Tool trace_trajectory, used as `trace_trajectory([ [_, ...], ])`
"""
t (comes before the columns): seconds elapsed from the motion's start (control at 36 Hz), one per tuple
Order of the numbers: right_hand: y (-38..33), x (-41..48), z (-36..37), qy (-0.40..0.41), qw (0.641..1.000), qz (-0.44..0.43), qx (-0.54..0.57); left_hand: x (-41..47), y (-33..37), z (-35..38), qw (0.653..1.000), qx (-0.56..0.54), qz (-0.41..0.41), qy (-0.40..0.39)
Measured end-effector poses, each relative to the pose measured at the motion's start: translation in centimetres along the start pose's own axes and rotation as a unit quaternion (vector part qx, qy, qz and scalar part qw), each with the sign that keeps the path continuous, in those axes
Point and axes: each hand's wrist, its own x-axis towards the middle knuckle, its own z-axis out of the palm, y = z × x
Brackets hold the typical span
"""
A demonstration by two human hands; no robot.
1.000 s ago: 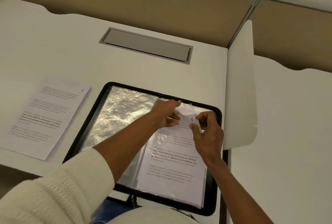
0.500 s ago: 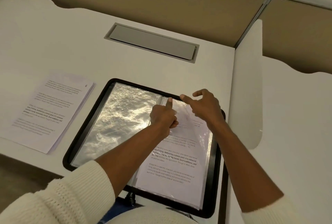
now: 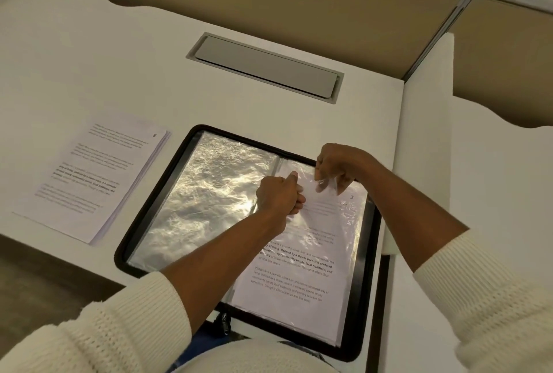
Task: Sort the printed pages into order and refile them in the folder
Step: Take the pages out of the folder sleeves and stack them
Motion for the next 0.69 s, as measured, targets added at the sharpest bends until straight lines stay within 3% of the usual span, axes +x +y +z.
trace_trajectory([
  [0.08, 0.2, 0.9, 0.0, 0.002, 0.998, 0.010, -0.069, -0.3, -0.4, -0.1, 0.997, 0.057, 0.054, 0.005],
  [0.14, 0.4, 1.1, -0.1, 0.012, 0.994, 0.010, -0.110, -0.3, -1.3, -0.2, 0.972, 0.186, 0.135, 0.044],
  [0.22, 0.6, 1.0, -0.7, 0.005, 0.994, 0.015, -0.108, 0.3, -3.5, -1.2, 0.881, 0.360, 0.293, 0.091],
  [0.31, 0.8, 0.9, -1.1, -0.014, 0.994, 0.012, -0.111, 1.1, -5.7, -2.6, 0.802, 0.453, 0.384, 0.063],
  [0.47, 1.5, 1.4, -2.0, -0.005, 0.995, 0.013, -0.097, 0.0, -8.2, -4.8, 0.734, 0.570, 0.365, -0.053],
  [0.69, 2.9, 2.2, -4.9, 0.034, 0.999, 0.003, -0.039, -0.8, -9.2, -5.5, 0.686, 0.620, 0.371, -0.089],
])
